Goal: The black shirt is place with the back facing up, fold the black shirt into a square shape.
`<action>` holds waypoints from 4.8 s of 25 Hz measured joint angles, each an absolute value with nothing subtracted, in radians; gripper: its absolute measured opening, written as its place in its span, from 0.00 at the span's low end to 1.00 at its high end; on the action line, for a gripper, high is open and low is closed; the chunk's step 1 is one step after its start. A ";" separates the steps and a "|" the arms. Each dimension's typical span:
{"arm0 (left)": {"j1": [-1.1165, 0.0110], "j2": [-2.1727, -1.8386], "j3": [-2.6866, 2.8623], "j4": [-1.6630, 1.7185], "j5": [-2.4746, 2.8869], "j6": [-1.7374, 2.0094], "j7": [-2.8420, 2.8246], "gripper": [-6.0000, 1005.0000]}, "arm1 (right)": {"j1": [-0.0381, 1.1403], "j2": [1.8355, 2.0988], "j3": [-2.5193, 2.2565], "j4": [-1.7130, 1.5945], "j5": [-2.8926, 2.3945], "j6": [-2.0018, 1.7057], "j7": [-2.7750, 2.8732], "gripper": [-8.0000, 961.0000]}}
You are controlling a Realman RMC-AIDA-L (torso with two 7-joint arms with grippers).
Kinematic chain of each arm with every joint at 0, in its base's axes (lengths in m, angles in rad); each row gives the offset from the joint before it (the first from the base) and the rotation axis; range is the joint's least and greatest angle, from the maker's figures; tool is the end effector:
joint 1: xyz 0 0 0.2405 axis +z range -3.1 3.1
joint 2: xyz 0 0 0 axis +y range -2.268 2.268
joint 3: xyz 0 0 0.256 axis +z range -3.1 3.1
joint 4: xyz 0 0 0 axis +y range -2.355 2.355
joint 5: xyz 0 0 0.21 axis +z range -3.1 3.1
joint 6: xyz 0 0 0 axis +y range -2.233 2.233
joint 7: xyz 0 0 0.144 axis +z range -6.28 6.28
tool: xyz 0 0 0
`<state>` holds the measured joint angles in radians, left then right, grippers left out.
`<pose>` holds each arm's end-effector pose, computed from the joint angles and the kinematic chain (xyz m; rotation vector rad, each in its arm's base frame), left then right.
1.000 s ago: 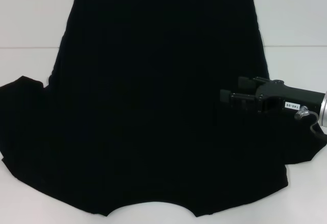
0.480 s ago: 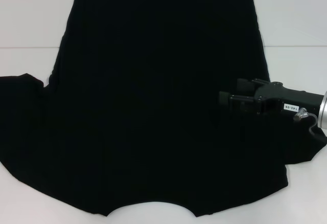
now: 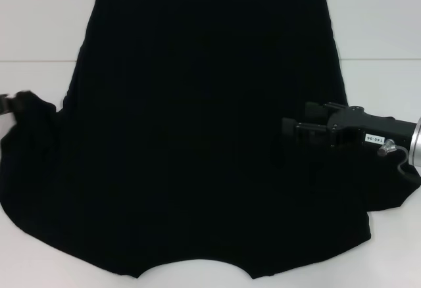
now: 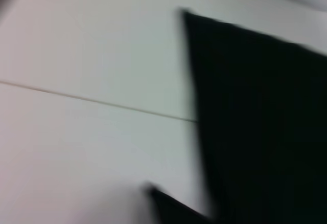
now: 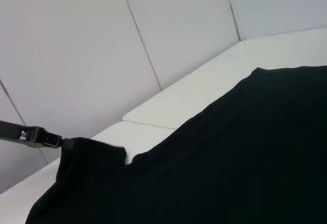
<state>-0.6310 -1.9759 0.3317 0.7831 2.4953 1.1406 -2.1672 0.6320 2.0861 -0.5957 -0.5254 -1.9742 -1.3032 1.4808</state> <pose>-0.3472 0.3930 0.1127 -1.8568 -1.4201 -0.3643 0.2585 0.3740 -0.0116 -2.4817 0.8724 0.7289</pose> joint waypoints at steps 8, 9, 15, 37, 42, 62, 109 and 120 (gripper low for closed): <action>-0.643 -2.046 0.347 0.773 2.327 1.365 -2.056 0.11 | 0.631 2.085 -0.595 -0.525 -1.974 -1.279 1.495 0.95; -0.645 -2.059 0.359 0.768 2.323 1.366 -2.044 0.11 | 0.631 2.084 -0.595 -0.525 -1.974 -1.279 1.497 0.95; -0.653 -2.085 0.426 0.727 2.251 1.413 -1.988 0.17 | 0.631 2.074 -0.593 -0.526 -1.974 -1.276 1.514 0.95; -0.603 -2.137 0.657 0.583 2.121 1.678 -1.254 0.91 | 0.527 1.858 -0.584 -0.650 -2.240 -1.473 2.391 0.95; -0.589 -2.139 0.679 0.586 2.122 1.664 -1.192 0.93 | 0.504 1.836 -0.531 -0.644 -2.304 -1.496 2.472 0.95; -0.585 -2.140 0.675 0.580 2.125 1.628 -1.201 0.93 | 0.571 1.854 -0.531 -0.545 -2.425 -1.396 2.485 0.95; -0.578 -2.145 0.673 0.578 2.115 1.589 -1.228 0.93 | 0.530 1.849 -0.571 -0.543 -2.428 -1.239 2.460 0.01; -0.577 -2.148 0.674 0.577 2.115 1.590 -1.243 0.93 | 0.541 1.848 -0.547 -0.603 -2.422 -1.245 2.454 0.01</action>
<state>-0.5767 -2.1476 0.6740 0.5767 2.1150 1.5896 -1.2434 0.5406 1.8484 -0.5468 -0.6031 -2.4223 -1.2452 2.4541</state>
